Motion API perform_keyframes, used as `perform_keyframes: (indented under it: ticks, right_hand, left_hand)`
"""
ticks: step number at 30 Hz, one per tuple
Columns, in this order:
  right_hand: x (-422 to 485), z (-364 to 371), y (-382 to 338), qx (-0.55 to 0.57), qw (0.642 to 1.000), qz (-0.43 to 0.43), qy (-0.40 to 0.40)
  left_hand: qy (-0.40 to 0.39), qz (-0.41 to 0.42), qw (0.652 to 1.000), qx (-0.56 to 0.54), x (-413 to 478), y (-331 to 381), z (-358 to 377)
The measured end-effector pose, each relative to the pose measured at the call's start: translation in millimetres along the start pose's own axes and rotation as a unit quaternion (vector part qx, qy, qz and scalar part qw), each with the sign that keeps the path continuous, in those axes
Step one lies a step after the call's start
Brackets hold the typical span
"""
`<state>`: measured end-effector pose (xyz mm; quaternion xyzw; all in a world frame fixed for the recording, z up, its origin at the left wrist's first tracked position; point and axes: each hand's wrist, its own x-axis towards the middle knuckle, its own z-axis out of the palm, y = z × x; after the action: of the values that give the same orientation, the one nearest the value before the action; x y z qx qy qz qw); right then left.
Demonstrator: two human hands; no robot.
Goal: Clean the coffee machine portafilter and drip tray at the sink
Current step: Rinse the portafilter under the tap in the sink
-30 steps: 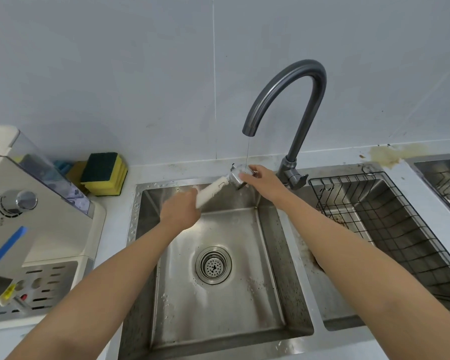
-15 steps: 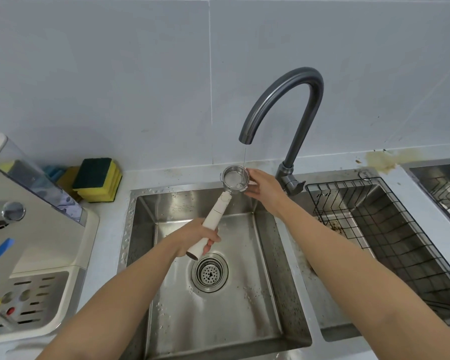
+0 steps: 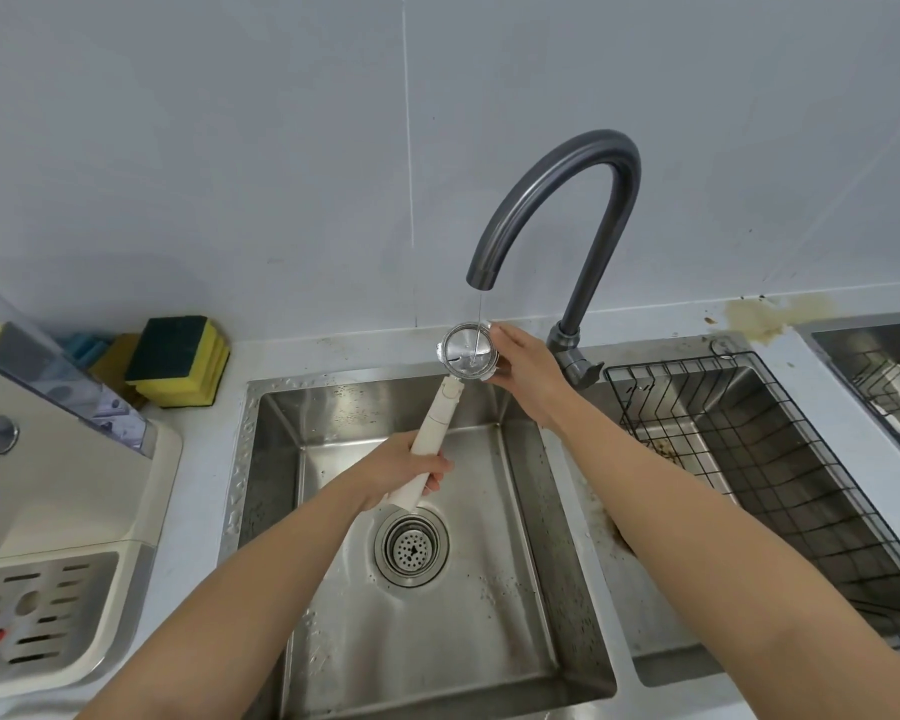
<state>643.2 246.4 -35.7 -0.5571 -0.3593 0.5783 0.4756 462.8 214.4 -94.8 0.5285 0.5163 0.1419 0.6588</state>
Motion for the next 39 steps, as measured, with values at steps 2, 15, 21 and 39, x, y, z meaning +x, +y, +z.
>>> perform_keyframes:
  ticks: [2,15,21,39]
  right_hand:
    - [-0.5,0.2,-0.3,-0.011,1.0,-0.006,0.003]
    - [5.9,1.0,7.1,-0.069,0.995,0.071,0.019]
    - [0.6,-0.7,10.2,-0.091,0.993,0.076,0.017]
    - [-32.2,-70.8,7.8,-0.228,0.954,0.092,0.169]
  left_hand:
    - [0.005,0.004,1.0,0.004,0.8,-1.0,1.3]
    - [-0.039,-0.024,0.997,-0.065,-13.5,0.6,3.7]
    - [-0.042,-0.035,0.989,-0.136,-22.1,0.5,17.8]
    - [-0.004,-0.041,0.985,-0.166,-41.6,15.5,43.5]
